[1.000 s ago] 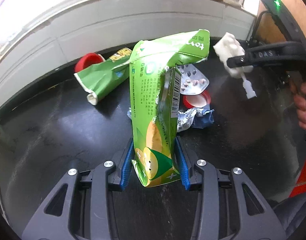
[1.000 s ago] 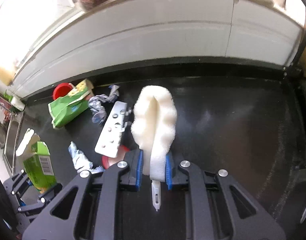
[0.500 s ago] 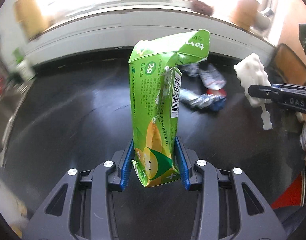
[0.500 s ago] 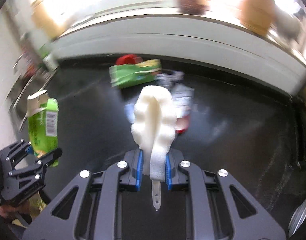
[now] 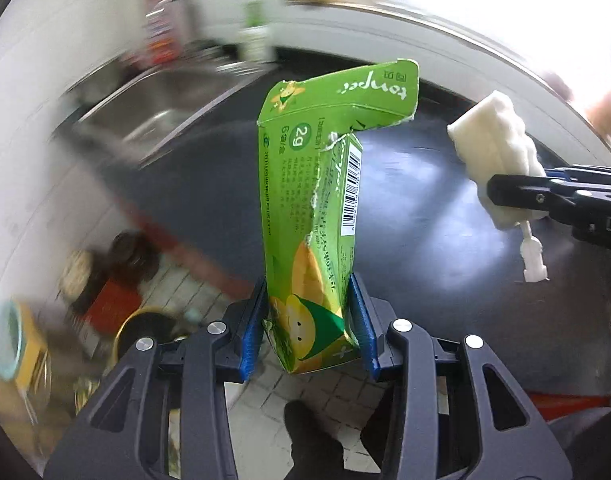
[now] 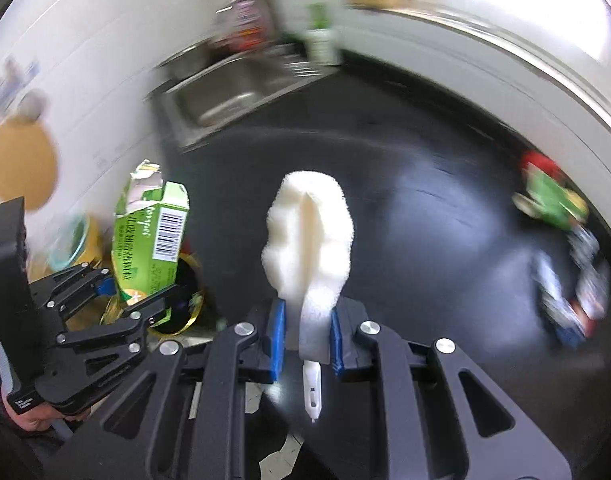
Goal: Collect trash
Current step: 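Carry both items to the black bin and open both tools over it, then move both tools back over the countertop trash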
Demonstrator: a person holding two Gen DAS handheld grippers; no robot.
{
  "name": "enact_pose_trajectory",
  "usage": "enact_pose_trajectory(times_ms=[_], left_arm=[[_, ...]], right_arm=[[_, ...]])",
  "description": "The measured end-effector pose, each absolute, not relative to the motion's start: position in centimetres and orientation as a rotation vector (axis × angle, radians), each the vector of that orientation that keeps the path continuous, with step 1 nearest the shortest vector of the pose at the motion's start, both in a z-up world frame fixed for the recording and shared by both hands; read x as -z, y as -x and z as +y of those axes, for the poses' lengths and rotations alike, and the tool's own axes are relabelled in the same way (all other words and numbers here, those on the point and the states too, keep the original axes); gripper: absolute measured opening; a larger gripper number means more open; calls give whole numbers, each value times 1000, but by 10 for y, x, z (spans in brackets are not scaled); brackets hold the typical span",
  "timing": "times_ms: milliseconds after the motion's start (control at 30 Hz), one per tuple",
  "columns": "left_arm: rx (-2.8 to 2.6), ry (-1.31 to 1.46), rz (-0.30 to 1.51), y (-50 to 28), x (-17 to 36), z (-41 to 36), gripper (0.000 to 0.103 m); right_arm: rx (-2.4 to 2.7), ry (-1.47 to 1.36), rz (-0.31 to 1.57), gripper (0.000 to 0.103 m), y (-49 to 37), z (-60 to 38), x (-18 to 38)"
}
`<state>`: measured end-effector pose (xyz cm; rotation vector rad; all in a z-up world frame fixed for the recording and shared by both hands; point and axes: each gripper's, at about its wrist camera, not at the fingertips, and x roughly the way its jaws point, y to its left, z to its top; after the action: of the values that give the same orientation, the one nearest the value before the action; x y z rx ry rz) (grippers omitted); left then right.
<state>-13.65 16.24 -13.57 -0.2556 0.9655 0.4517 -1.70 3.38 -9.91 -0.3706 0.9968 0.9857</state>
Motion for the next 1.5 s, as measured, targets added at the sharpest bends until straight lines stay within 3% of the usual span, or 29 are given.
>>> enact_pose_trajectory(times_ms=[333,533,833,1133,1200,1233,1267,1300,1500], left_arm=[[-846,508,963,287,182,281,39],[-969,692,972,351,238,335,40],[-966,778,1005,363,302,362,40],[-963,826,1004,361,321,378,44],[-956,821,1013,359,324,379,56],[-953,825,1015,360,326,380,75],[-958,829,1015,361,327,381,84],[-971,828,1009,362,326,381,90],[-963,824,1013,364,323,377,90]], right_arm=[[-1365,545,1042,19,136,209,134],[-1502,656,1138,19,205,306,192],[-1498,812,1214,19,250,387,271],[-1458,822,1261,20,241,404,298],[-1465,822,1253,26,241,407,298],[-1459,821,1250,44,239,405,295],[-1454,814,1248,66,236,407,295],[-1447,802,1243,72,234,408,294],[-1443,778,1245,74,224,403,286]])
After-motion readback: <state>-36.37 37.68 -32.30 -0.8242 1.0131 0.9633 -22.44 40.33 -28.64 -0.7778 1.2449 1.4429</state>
